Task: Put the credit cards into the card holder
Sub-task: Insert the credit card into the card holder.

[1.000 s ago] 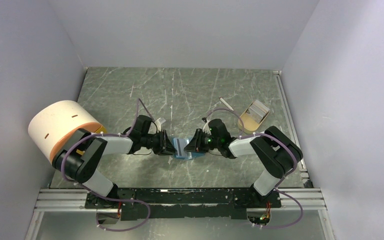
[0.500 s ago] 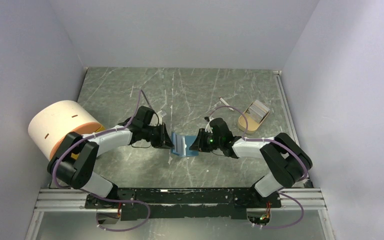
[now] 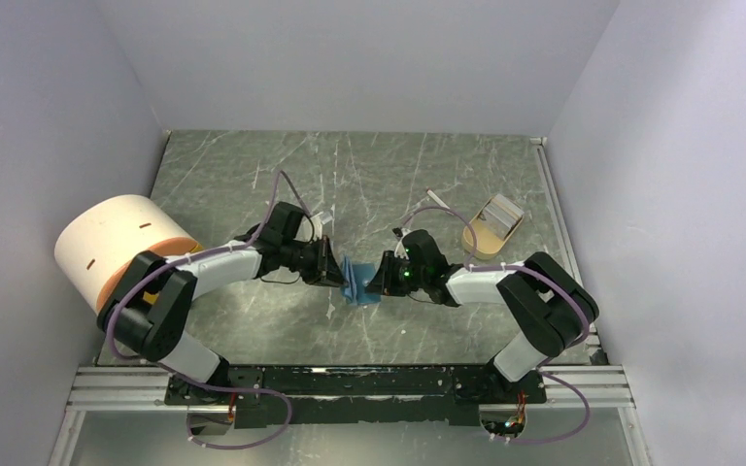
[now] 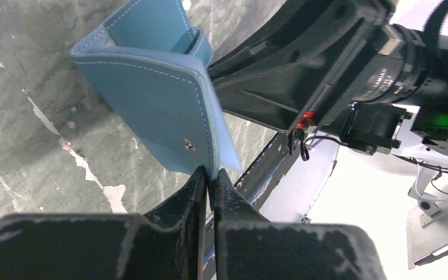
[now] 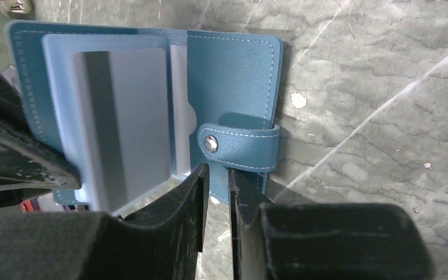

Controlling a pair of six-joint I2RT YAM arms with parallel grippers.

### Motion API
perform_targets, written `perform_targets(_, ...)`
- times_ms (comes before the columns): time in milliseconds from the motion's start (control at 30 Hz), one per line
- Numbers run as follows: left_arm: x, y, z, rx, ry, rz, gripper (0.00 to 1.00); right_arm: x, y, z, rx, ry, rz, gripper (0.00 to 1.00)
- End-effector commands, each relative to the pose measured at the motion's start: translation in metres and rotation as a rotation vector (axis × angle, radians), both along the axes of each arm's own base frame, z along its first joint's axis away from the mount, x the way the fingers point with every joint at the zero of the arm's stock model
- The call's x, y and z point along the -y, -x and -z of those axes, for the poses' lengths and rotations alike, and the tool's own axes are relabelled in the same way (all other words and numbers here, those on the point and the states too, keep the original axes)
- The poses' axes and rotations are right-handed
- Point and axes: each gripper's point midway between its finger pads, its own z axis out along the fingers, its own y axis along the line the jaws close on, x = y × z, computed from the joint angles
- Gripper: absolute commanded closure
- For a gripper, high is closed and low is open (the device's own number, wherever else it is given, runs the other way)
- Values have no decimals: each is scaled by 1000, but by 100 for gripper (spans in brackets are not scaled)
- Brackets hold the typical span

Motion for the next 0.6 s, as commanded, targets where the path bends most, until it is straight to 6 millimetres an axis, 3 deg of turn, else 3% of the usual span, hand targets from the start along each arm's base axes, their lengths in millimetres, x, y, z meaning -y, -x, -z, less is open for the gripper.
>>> perform_targets(0,3,4,4,-25,-12,35,91,12,0,9,8,83,18,77)
perform_targets(233,1,0,15,-35,-59,32,91,16,-7,-2,41,107,42,76)
perform_targets(333,-5,-1,18,-30,-109,21,91,28,-12,-11,62,172,72,72)
perform_targets(567,-14,4,22,-19,-153,42,91,63,-46,-75,268,281,159,53)
